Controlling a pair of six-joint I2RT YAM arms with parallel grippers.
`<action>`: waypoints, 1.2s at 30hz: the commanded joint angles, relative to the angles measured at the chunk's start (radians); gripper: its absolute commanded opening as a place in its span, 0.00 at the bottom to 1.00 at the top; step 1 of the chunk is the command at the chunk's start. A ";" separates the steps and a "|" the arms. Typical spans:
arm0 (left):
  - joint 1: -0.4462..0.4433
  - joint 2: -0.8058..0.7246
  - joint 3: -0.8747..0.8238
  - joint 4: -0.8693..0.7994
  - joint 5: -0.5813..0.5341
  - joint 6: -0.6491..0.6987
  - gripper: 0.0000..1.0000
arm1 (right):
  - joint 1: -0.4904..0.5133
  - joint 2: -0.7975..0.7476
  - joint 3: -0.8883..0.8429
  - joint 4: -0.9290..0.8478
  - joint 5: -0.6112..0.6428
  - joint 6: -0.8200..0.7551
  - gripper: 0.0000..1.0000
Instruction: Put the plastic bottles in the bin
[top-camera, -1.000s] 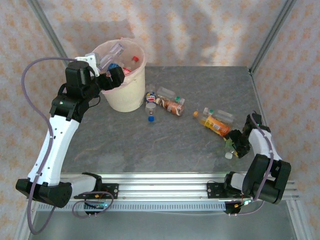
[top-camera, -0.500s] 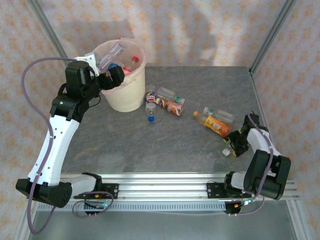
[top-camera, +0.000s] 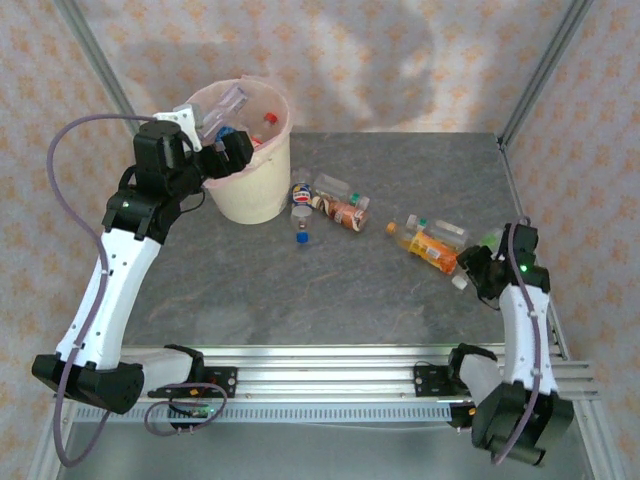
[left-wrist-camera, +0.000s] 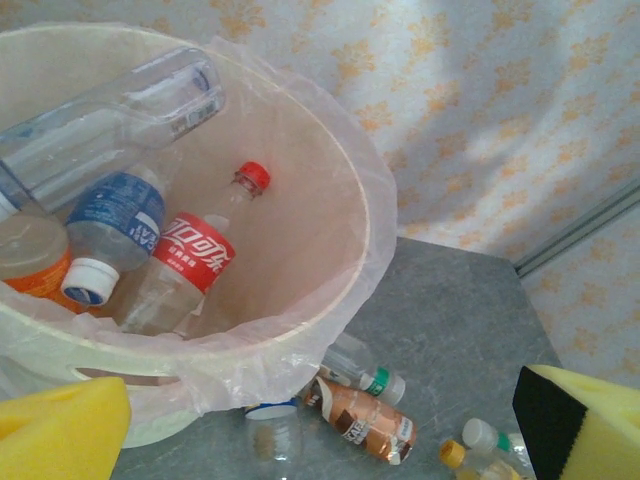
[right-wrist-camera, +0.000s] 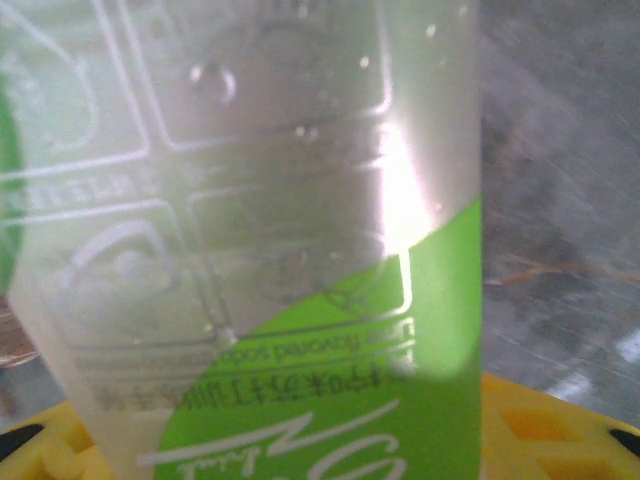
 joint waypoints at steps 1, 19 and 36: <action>-0.028 -0.002 -0.010 0.062 0.033 -0.032 1.00 | 0.016 -0.087 0.029 0.082 -0.149 -0.020 0.44; -0.322 0.216 0.121 0.133 0.196 -0.079 1.00 | 0.628 0.042 0.173 0.492 -0.055 -0.096 0.44; -0.392 0.354 0.223 0.040 0.272 -0.012 1.00 | 0.878 0.349 0.407 0.571 -0.046 -0.147 0.44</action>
